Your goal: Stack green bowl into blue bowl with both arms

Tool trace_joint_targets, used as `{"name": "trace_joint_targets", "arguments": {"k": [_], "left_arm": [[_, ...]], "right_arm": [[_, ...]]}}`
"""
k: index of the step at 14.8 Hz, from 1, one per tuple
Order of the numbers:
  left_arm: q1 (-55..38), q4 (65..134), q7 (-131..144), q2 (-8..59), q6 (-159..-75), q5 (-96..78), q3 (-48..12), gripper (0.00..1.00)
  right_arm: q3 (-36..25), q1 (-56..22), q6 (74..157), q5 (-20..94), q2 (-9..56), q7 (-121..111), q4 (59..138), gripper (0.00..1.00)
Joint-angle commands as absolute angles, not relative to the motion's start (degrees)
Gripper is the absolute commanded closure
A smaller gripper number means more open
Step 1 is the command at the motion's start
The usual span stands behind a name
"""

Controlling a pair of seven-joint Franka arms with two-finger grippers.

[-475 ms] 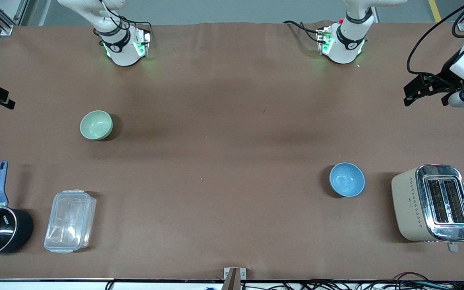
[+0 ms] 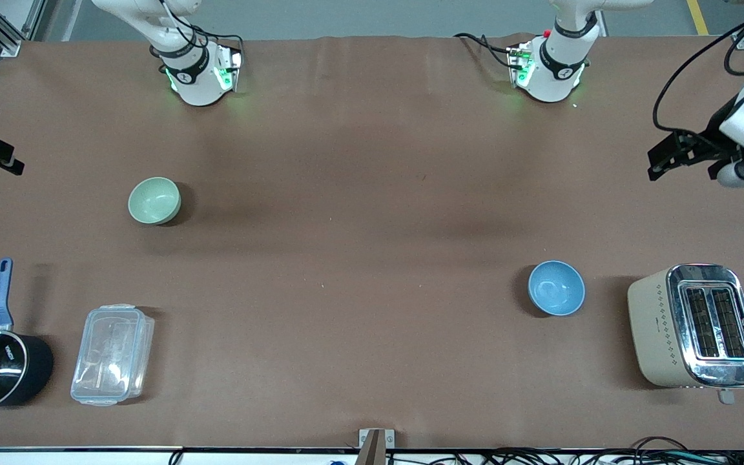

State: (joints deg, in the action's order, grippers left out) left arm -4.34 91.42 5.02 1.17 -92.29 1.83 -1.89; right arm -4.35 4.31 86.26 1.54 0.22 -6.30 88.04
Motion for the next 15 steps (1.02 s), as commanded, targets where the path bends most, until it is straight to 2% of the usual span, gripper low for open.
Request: {"name": "trace_joint_targets", "arguments": {"k": [1,7,12,13,15], "left_arm": [[-4.6,90.3,5.4,7.2,-93.2,2.5,-2.1,0.00],[-3.9,106.1,5.5,10.6,-115.4,3.0,-1.7,0.00],[-1.1,105.5,5.5,21.9,-124.7,3.0,-1.9,0.00],[-1.1,105.4,5.5,23.7,-126.9,2.3,-1.9,0.02],[-1.1,105.4,5.6,26.2,-129.5,2.0,-1.9,0.15]], "right_arm": [[-4.0,5.3,86.0,2.3,-0.1,-7.1,88.5,0.00],[-4.0,6.2,91.8,2.3,-2.3,-9.1,98.9,0.00],[-4.0,6.9,107.1,2.4,-1.9,-11.2,113.6,0.00],[-4.0,7.8,110.3,2.4,-1.9,-12.6,116.8,0.00],[-4.0,8.4,114.9,2.5,-1.9,-13.4,122.0,0.00]]}}
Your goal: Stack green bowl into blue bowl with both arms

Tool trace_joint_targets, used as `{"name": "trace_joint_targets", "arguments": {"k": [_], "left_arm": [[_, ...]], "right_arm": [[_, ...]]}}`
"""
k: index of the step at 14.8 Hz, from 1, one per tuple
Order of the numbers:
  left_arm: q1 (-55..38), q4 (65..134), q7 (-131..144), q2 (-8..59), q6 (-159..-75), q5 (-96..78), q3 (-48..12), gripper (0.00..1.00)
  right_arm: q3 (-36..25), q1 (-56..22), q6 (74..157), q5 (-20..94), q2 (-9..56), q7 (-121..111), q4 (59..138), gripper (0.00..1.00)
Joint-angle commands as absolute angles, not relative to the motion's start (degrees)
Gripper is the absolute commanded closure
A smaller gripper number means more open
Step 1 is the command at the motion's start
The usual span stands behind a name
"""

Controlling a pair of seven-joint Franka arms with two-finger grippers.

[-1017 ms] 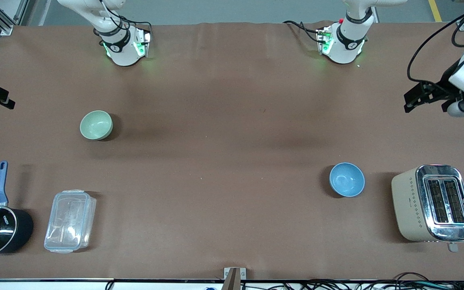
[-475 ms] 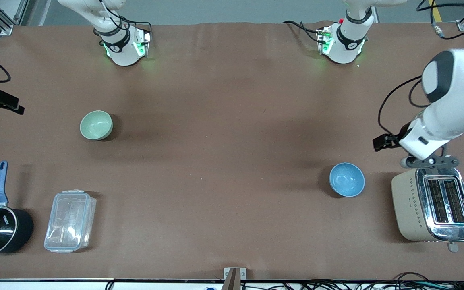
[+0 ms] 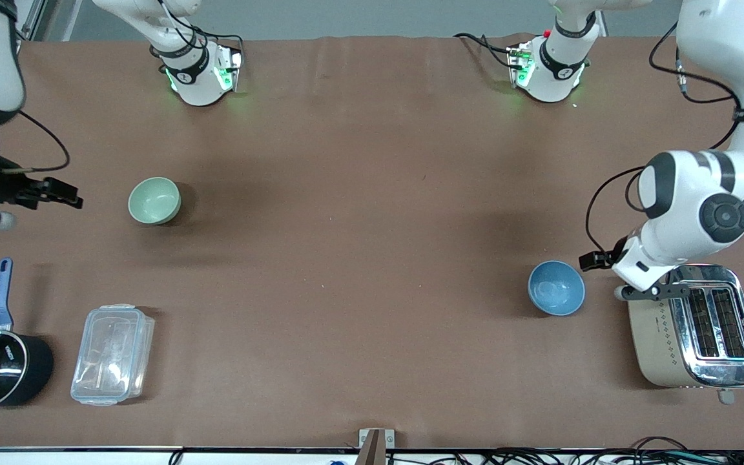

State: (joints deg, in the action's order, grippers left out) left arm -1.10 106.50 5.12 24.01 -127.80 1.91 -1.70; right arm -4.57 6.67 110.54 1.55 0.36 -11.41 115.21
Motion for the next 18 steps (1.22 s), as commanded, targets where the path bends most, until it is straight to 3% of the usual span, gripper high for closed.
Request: {"name": "trace_joint_targets", "arguments": {"k": [1,4,7,9,13,15,16,18], "left_arm": [[-1.0,105.3,5.6,27.3,-130.9,2.0,-1.9,0.19],[0.6,104.9,5.7,30.6,-135.1,2.1,-2.1,0.27],[0.4,102.6,5.8,33.7,-135.4,2.1,-2.2,0.52],[-0.2,102.0,5.8,34.2,-135.4,1.8,-2.2,0.63],[-0.5,102.0,5.8,34.6,-135.4,0.0,-2.4,0.75],[-0.4,102.0,5.9,34.5,-135.4,-0.1,-3.7,0.86],[-0.4,102.0,5.9,34.3,-135.4,-0.1,-3.8,0.87],[-0.3,102.0,5.7,33.5,-134.9,-0.1,-4.7,0.93]], "right_arm": [[-4.0,9.3,117.2,2.5,-1.8,-13.5,124.5,0.00],[-4.0,11.9,123.8,2.6,-0.7,-15.5,130.6,0.00],[-4.0,12.8,124.6,2.8,2.5,-15.6,132.0,0.03],[-4.0,13.0,125.7,2.8,6.0,-15.6,132.2,0.05],[-4.0,12.9,128.7,4.3,12.2,-15.6,132.1,0.11],[-3.9,12.9,128.8,5.5,14.1,-16.4,132.2,0.15],[-3.9,12.8,128.8,6.0,14.9,-16.5,132.4,0.17],[-3.9,12.8,128.5,6.1,15.1,-17.2,132.8,0.32]]}}
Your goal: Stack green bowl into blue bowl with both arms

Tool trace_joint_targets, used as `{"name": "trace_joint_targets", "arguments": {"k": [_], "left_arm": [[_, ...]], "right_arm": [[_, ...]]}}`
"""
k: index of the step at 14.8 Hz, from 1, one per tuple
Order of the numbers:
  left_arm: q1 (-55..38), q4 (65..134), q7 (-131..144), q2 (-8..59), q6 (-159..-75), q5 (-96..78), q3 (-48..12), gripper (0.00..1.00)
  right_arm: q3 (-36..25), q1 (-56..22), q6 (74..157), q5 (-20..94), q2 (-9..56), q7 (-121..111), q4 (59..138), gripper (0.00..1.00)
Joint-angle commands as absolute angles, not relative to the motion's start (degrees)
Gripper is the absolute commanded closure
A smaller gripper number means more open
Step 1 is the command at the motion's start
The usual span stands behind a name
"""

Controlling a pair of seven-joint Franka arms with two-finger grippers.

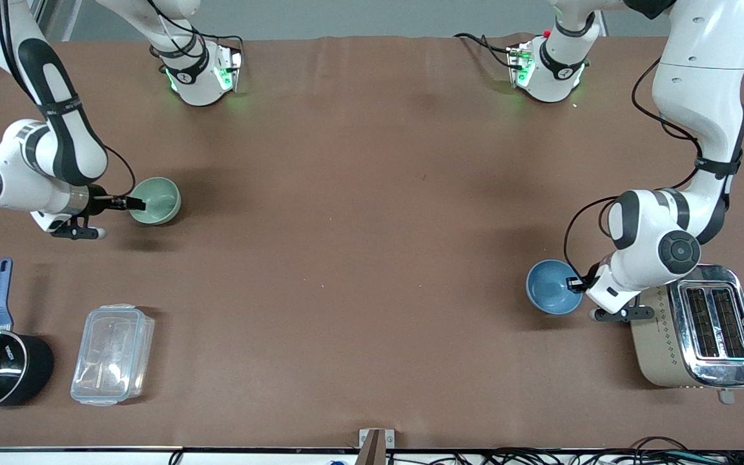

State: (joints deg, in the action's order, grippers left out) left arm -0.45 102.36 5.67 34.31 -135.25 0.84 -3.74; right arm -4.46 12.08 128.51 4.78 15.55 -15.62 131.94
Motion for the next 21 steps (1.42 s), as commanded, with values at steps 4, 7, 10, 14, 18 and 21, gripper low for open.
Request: {"name": "trace_joint_targets", "arguments": {"k": [4,7,10,14,18,21], "left_arm": [[-0.3,101.4,7.5,29.3,-129.7,-0.1,-8.8,0.99],[-0.7,97.8,17.5,28.4,-121.5,0.2,-16.0,0.99],[-6.7,95.4,31.1,30.4,-121.4,0.8,-19.2,0.99],[-16.9,88.5,47.8,35.8,-121.4,0.3,-19.2,0.99],[-24.8,85.4,52.1,40.3,-125.7,0.9,-18.7,0.97],[-29.6,85.5,52.2,42.4,-131.8,0.8,-18.5,0.96]], "right_arm": [[-3.8,12.8,128.1,7.4,15.1,-18.3,134.3,0.78],[-3.8,12.7,127.6,7.8,14.8,-18.2,134.4,0.92],[-3.6,12.6,125.6,7.8,12.9,-18.2,133.9,0.96],[-3.6,12.2,122.2,7.8,7.1,-17.8,131.4,0.96],[-3.4,10.5,108.3,10.4,5.9,-15.8,121.4,0.97],[-3.4,6.7,108.8,13.0,6.1,-11.9,120.1,0.97]]}}
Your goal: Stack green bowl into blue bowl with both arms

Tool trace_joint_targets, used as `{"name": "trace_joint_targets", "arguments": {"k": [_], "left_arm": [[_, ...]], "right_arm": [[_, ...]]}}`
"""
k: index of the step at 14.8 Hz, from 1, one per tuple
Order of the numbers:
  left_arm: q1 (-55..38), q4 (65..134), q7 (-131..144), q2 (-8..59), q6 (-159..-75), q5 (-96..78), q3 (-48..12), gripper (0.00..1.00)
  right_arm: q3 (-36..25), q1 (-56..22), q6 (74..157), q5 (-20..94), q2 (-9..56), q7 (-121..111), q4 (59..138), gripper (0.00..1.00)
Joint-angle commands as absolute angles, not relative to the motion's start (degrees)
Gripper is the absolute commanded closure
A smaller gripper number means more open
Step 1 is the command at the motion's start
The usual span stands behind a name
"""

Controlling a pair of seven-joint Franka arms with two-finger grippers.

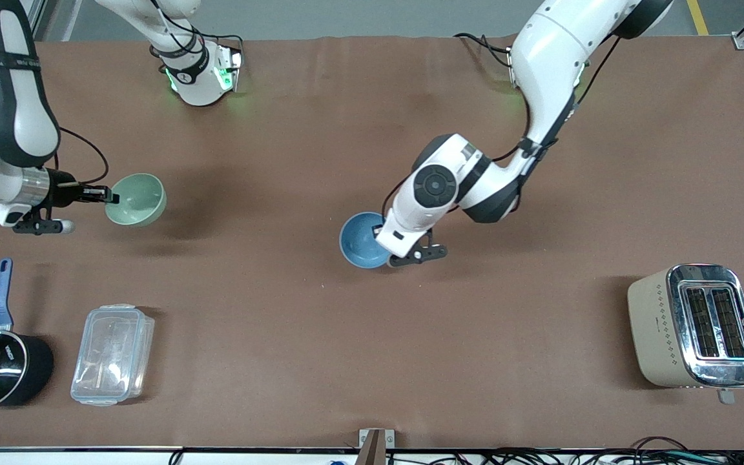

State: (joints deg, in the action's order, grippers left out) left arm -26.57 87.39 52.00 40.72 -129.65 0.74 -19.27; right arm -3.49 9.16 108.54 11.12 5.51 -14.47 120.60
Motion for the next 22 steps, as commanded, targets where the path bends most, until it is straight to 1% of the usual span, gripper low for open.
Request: {"name": "trace_joint_targets", "arguments": {"k": [1,3,4,5,6,7,8,9,10,12,14,17,19,22], "left_arm": [[-30.8,85.5,52.4,42.9,-133.7,0.8,-18.5,0.94],[-31.8,85.5,52.5,44.4,-136.3,0.8,-18.5,0.92],[-32.5,85.5,52.5,45.4,-137.8,0.9,-18.3,0.90],[-33.0,85.5,52.4,46.1,-139.2,0.9,-17.8,0.86],[-33.4,85.5,52.4,46.3,-139.4,0.8,-17.7,0.79],[-33.3,85.6,52.4,46.2,-139.4,0.8,-17.7,0.65],[-33.0,85.7,52.4,46.0,-139.4,0.9,-17.6,0.38],[-32.8,85.6,52.3,45.4,-139.3,0.9,-17.1,0.07],[-32.6,85.5,52.2,44.1,-139.0,1.0,-16.3,0.00],[-31.6,86.0,51.9,40.0,-137.2,1.4,-13.9,0.00],[-27.4,85.5,50.4,34.8,-129.8,2.2,-13.7,0.00],[-20.1,85.4,45.5,27.5,-121.9,2.8,-14.1,0.00],[-16.3,85.4,39.1,23.8,-118.5,2.8,-14.1,0.00],[-10.4,85.4,29.9,18.3,-109.4,2.7,-14.1,0.00]], "right_arm": [[-3.4,4.9,109.7,15.0,6.1,-10.1,120.1,0.97],[-3.5,-1.3,112.2,15.9,6.2,-1.2,120.1,0.97],[-3.4,-4.5,115.5,16.0,6.7,3.4,120.4,0.97],[-3.4,-6.7,117.8,16.7,7.6,6.3,120.6,0.97],[-3.4,-9.6,119.0,19.2,8.3,9.5,120.5,0.97],[-3.5,-12.4,120.0,21.6,8.5,12.1,120.5,0.97],[-3.5,-14.9,122.1,22.7,9.6,14.8,120.5,0.96],[-3.5,-17.1,124.0,22.7,10.4,18.3,120.5,0.96],[-3.5,-19.1,124.6,22.7,10.4,21.6,120.5,0.96],[-3.5,-23.5,126.2,22.8,10.7,24.8,120.1,0.96],[-3.5,-27.1,129.4,23.9,12.4,25.8,120.1,0.96],[-3.5,-31.3,132.9,25.0,14.9,29.6,120.1,0.96],[-3.4,-32.4,135.0,25.1,16.7,30.8,120.1,0.96],[-3.5,-34.4,136.0,27.7,19.4,31.2,119.1,0.96]]}}
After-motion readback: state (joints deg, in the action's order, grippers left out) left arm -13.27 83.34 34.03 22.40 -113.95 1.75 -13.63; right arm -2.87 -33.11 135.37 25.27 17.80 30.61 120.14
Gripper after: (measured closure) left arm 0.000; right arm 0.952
